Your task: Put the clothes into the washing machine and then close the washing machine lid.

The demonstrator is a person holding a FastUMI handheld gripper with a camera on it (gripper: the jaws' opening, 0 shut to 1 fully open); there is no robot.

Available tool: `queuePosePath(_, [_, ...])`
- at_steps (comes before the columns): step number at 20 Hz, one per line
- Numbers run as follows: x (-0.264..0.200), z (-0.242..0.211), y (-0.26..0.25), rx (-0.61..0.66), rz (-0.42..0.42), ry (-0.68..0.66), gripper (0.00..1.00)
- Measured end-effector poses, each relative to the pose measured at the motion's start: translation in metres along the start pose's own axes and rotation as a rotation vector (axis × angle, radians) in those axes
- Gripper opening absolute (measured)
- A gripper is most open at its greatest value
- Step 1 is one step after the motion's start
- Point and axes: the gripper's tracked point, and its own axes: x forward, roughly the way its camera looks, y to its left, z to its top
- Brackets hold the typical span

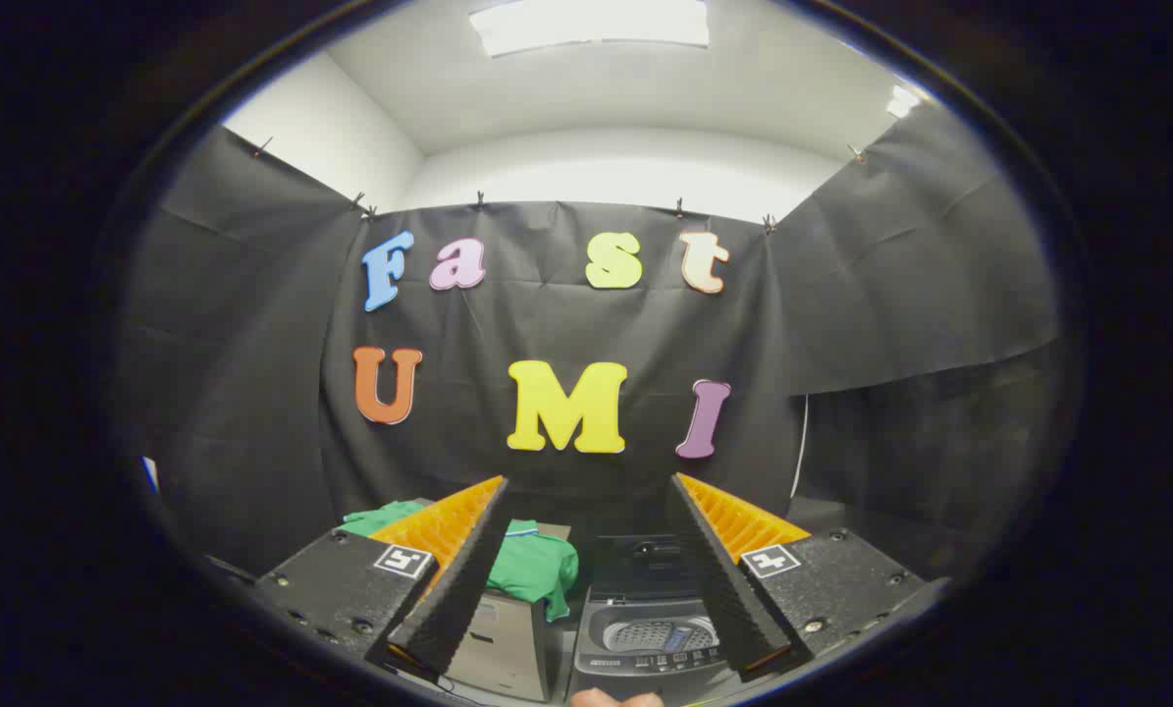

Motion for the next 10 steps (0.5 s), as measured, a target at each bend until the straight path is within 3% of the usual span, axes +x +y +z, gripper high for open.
queuePosePath(10, [-0.006, 0.003, 0.03, -0.013, -0.007, 0.004, 0.99])
